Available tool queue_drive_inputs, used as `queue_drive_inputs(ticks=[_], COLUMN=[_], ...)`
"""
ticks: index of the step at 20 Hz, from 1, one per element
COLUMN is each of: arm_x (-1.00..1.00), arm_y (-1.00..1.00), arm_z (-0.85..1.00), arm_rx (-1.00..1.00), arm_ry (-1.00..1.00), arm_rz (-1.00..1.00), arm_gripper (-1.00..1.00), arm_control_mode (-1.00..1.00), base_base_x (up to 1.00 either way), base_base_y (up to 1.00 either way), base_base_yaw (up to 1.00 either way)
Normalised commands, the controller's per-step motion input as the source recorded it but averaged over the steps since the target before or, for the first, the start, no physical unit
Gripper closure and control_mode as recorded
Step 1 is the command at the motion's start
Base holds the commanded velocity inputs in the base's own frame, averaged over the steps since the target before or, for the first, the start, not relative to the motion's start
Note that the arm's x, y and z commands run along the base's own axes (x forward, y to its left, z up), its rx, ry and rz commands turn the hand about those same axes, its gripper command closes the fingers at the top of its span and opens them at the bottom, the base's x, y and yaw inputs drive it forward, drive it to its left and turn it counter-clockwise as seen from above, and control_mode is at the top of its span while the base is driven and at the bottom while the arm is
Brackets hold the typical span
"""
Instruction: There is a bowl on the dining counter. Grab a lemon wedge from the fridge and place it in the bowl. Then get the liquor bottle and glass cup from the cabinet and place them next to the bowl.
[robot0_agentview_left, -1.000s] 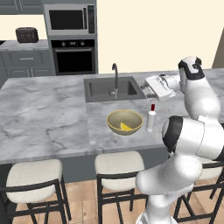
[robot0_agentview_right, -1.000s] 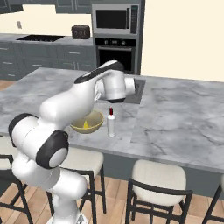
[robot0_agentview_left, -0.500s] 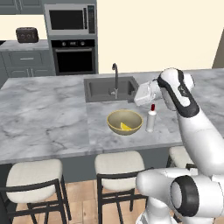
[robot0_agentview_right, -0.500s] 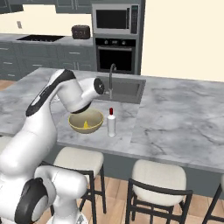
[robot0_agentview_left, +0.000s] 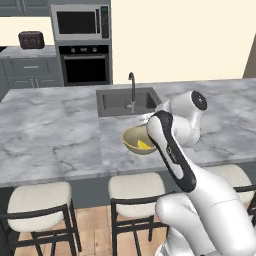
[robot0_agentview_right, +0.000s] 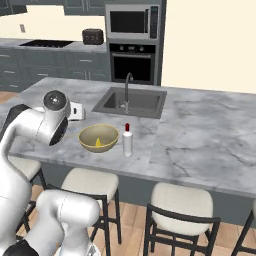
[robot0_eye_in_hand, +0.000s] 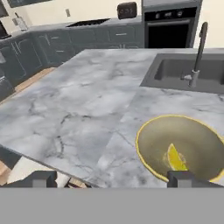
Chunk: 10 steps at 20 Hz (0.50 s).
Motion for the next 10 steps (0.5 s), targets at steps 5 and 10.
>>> queue_drive_inputs(ticks=[5, 10], arm_x=[-0.48, -0.49], arm_y=[-0.12, -0.18], arm_z=[0.04, 0.06], arm_rx=[-0.14, -0.16], arm_ry=[0.20, 0.15], arm_rz=[-0.51, -0.42], arm_gripper=[-1.00, -1.00], arm_control_mode=[-1.00, -1.00], base_base_x=[0.00, 0.00], base_base_y=[0.00, 0.00], base_base_yaw=[0.00, 0.00])
